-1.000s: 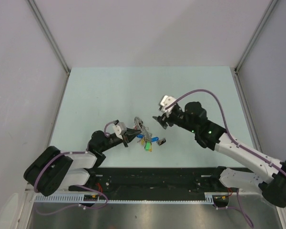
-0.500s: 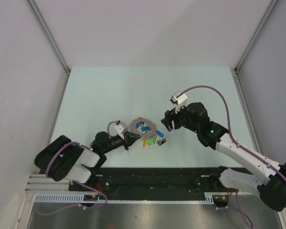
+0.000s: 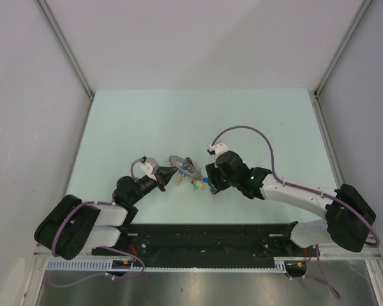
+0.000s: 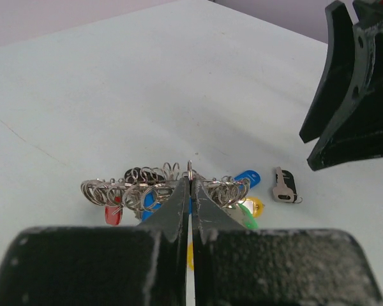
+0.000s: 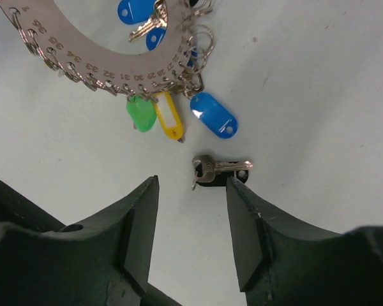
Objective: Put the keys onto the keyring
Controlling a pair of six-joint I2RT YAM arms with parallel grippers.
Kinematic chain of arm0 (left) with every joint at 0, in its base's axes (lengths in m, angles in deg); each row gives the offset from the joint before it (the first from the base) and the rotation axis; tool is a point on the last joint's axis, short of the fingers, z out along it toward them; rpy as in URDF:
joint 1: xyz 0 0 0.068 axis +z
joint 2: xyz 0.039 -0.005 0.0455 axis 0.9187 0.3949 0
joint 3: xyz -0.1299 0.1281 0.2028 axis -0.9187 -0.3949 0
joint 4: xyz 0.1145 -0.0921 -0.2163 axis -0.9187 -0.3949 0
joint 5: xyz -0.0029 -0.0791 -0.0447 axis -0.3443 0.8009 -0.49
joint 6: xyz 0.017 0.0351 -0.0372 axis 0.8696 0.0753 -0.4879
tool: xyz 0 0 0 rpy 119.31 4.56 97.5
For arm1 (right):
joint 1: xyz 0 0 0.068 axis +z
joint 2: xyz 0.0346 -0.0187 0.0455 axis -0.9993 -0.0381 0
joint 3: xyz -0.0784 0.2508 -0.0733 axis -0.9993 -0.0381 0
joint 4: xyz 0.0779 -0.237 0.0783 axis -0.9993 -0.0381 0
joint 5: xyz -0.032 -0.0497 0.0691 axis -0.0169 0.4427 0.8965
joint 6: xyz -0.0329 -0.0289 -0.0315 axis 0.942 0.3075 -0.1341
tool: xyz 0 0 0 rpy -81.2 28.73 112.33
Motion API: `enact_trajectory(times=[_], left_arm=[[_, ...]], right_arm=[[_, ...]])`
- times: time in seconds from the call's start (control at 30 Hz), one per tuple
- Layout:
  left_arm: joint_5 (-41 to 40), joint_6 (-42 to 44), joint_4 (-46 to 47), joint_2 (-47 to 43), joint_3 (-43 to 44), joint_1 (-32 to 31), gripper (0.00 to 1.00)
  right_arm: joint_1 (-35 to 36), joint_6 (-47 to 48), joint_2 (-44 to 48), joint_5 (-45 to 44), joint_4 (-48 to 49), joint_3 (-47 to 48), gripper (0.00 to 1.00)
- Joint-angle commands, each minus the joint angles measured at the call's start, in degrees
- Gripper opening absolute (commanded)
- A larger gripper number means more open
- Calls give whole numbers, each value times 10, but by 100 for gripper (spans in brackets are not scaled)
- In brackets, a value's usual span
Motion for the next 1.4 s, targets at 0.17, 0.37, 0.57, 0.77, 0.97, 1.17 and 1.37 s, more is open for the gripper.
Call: enact_trajectory(times=[0.17, 0.37, 0.57, 0.77, 0.97, 1.17, 1.37], left_arm=[[-7, 14, 258, -1, 8, 9, 1], [-8, 2, 258, -9, 2, 10, 0], [-7, -2, 258, -19, -3, 12, 0], [-5, -7, 258, -19, -1, 12, 0], [-2, -8, 258, -21, -1, 12, 0], [-3, -9, 258, -22, -2, 12, 0], [-3, -8, 258, -24, -3, 12, 0]], right_arm=[[82, -125, -48, -135, 12, -15, 46], [127, -148, -11, -206, 113, -102, 45], [159, -153, -5, -253, 231, -178, 38], [177, -149, -21, -268, 306, -220, 32], [185, -148, -43, -279, 347, -235, 32], [188, -144, -82, -288, 380, -236, 31], [195, -156, -102, -321, 385, -236, 30]])
